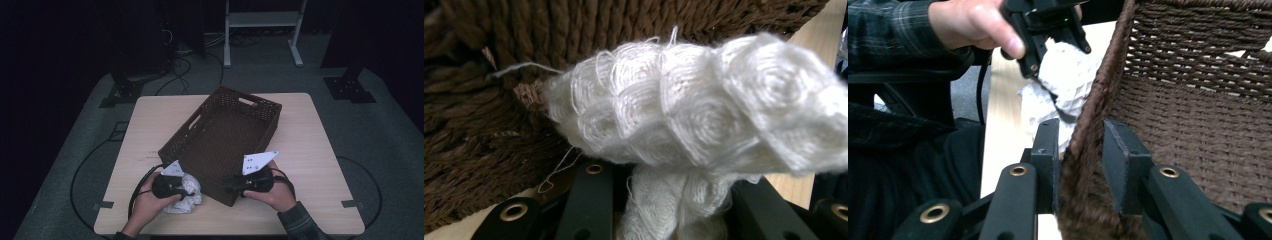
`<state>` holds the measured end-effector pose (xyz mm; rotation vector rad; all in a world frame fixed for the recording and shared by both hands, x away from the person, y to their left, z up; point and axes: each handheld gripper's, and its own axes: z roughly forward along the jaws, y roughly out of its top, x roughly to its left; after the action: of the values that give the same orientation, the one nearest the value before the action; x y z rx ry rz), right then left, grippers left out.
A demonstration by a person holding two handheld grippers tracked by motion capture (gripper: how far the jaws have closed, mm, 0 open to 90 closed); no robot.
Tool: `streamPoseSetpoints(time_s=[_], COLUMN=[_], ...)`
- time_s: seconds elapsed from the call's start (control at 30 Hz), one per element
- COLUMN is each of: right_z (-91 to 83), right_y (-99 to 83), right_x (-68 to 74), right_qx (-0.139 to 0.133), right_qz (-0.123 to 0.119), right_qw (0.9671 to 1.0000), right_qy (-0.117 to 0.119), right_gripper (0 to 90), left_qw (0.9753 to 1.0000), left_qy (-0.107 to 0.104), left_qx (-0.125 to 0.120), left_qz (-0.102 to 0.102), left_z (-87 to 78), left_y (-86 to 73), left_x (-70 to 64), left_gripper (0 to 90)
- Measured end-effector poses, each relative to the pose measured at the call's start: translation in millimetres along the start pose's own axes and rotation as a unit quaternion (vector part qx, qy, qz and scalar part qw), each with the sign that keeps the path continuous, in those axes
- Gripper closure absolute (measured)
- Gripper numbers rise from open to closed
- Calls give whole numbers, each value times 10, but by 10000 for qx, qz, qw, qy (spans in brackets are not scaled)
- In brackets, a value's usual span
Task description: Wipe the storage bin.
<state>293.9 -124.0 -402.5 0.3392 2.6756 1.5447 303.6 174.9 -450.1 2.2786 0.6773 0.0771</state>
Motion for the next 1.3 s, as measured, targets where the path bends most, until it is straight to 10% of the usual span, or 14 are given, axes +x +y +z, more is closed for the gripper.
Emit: streamPoseSetpoints(time_s=[0.37, 0.93, 1.3], right_z=[51, 208, 212], right_y=[-34, 36, 34], right_x=[32, 17, 8], right_qx=[-7, -84, -91], right_qz=[59, 118, 111], right_qw=[9999, 9998, 9998], right_qy=[104, 117, 141], right_gripper=[799, 784, 781], left_qw=[9998, 9958, 9986], left_qy=[129, 207, 93], left_qx=[-7, -891, -522], left_qz=[-129, -85, -90], left_z=[-18, -402, -213], left_y=[-24, 136, 101], left_x=[114, 38, 49], left_gripper=[684, 684, 684])
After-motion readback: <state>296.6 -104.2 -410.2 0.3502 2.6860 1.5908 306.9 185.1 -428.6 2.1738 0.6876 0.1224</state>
